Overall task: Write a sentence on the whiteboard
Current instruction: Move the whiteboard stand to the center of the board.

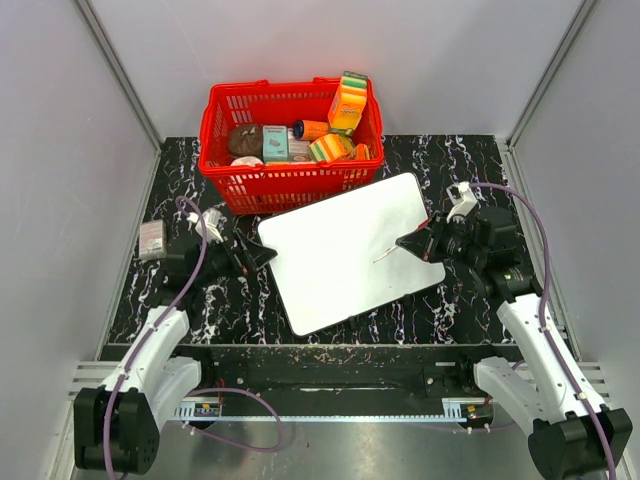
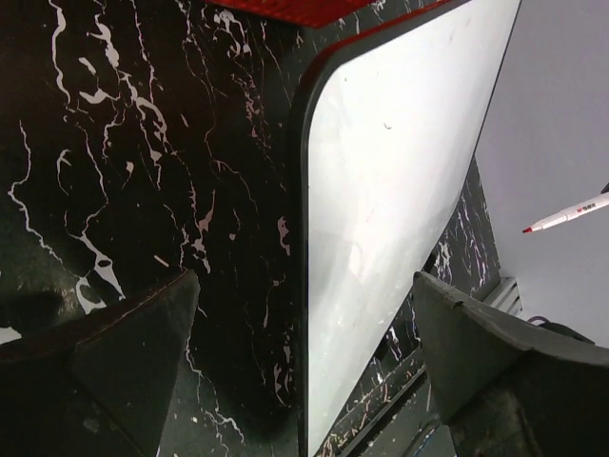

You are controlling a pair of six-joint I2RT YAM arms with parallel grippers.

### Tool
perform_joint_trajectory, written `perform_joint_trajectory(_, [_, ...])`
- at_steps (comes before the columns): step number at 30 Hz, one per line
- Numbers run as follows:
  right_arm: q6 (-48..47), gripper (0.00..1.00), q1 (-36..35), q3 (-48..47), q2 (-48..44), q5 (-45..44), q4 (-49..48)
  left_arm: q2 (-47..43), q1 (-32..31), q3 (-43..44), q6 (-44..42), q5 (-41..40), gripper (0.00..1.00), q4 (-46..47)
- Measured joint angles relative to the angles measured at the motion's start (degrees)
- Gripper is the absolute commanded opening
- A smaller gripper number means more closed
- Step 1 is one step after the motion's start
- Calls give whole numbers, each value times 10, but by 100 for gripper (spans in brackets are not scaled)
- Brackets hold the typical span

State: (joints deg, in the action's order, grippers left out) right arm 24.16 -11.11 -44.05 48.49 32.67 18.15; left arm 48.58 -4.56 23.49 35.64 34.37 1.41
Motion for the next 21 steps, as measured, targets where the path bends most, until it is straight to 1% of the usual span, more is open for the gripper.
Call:
perform_joint_trajectory(4, [1, 0, 0, 6, -3, 0, -10, 19, 0, -16, 14, 2, 99, 56])
perform_joint_trajectory(12, [11, 0, 0, 10, 7, -1, -42, 40, 1, -16, 17, 1, 99, 94])
perform_joint_trajectory(21, [54, 0, 0, 24, 69, -2, -151, 52, 1, -41, 17, -2, 99, 134])
